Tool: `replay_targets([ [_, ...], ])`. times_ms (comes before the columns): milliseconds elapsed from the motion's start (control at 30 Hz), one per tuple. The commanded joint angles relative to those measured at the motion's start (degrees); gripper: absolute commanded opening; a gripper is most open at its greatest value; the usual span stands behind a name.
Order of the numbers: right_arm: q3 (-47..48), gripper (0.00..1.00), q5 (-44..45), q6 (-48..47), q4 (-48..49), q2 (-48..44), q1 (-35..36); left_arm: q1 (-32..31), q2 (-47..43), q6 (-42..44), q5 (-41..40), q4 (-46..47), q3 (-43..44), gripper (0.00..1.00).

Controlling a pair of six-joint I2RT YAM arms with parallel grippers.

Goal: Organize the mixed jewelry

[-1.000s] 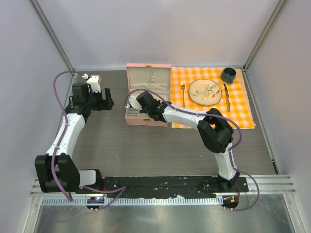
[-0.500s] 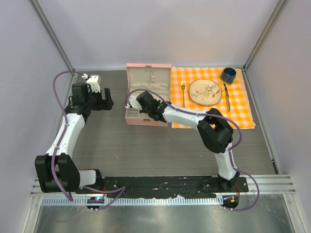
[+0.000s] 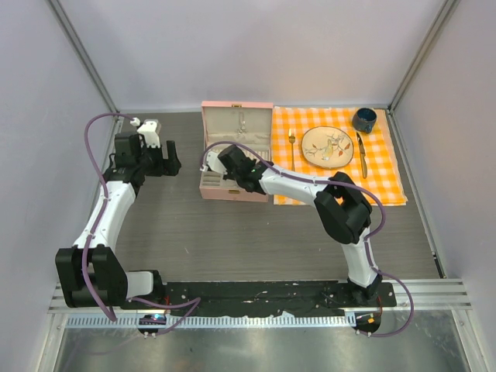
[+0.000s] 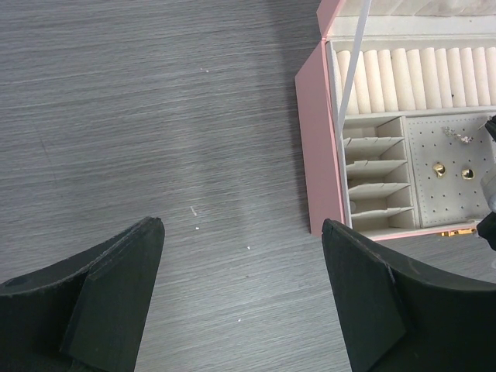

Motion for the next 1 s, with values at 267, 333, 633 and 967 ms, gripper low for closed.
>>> replay_targets([
  [267, 1.12, 0.01, 0.87, -0.38, 0.35, 0.02, -1.16, 0.29, -1.47, -0.31, 0.5, 1.93, 0.38, 0.88],
  [333, 1.03, 0.01, 0.61, -0.21, 0.26, 0.02, -1.16, 0.37, -1.47, -0.31, 0.42, 1.84, 0.3, 0.88],
  [633, 1.03, 0.01, -0.62, 1.64, -0.27, -0.95, -1.16, 0.46, -1.47, -0.31, 0.24, 1.84, 0.29, 0.88],
  [967, 1.12, 0.01, -1.41, 3.22, -0.79, -2.53, -0.98, 0.46, -1.55, -0.4, 0.24, 1.75, 0.38, 0.88],
])
